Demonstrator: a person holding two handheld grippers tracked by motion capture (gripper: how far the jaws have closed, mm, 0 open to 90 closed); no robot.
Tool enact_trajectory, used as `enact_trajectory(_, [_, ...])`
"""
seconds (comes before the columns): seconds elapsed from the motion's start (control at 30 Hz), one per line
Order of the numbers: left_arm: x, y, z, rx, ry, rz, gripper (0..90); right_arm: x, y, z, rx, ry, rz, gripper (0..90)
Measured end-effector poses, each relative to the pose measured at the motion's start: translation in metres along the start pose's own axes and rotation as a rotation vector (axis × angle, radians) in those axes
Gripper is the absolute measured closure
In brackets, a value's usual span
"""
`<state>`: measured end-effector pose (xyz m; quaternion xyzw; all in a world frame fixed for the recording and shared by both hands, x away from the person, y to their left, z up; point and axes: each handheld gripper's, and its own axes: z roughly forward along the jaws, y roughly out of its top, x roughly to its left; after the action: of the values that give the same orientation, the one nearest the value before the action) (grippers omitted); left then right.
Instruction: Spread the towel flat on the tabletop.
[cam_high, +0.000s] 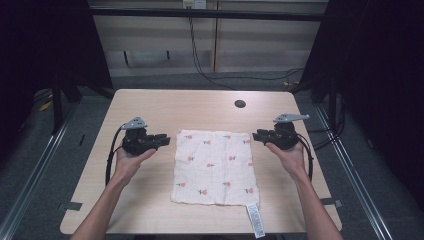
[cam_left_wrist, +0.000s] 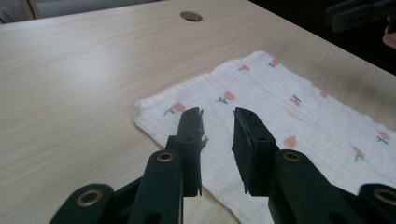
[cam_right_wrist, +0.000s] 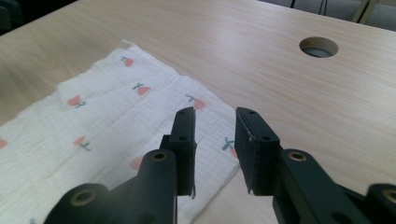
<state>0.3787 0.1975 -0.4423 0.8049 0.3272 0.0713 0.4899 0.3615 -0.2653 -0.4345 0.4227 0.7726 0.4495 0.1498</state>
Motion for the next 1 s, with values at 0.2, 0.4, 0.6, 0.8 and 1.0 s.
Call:
enact_trajectory(0.2, [-0.015, -0.016, 0.007, 0.119, -0.036, 0.057, 64.4, 0.017, -0.017, -0.01, 0.033, 0.064, -0.036, 65.9])
enact_trajectory(0.4, [-0.029, -0.036, 0.01, 0.168, -0.095, 0.08, 65.9, 0.042, -0.039, -0.01, 0.112, 0.124, -0.092, 62.6])
enact_trajectory(0.6, [-0.038, -0.046, 0.023, 0.193, -0.126, 0.076, 67.0, 0.049, -0.058, 0.002, 0.159, 0.146, -0.092, 61.1])
enact_trajectory(0.8, [-0.044, -0.051, 0.039, 0.249, -0.129, 0.12, 67.0, 0.052, -0.067, 0.016, 0.217, 0.129, -0.116, 57.7])
enact_trajectory(1.0, [-0.048, -0.054, 0.043, 0.258, -0.117, 0.137, 60.7, 0.055, -0.073, 0.022, 0.249, 0.091, -0.183, 55.9])
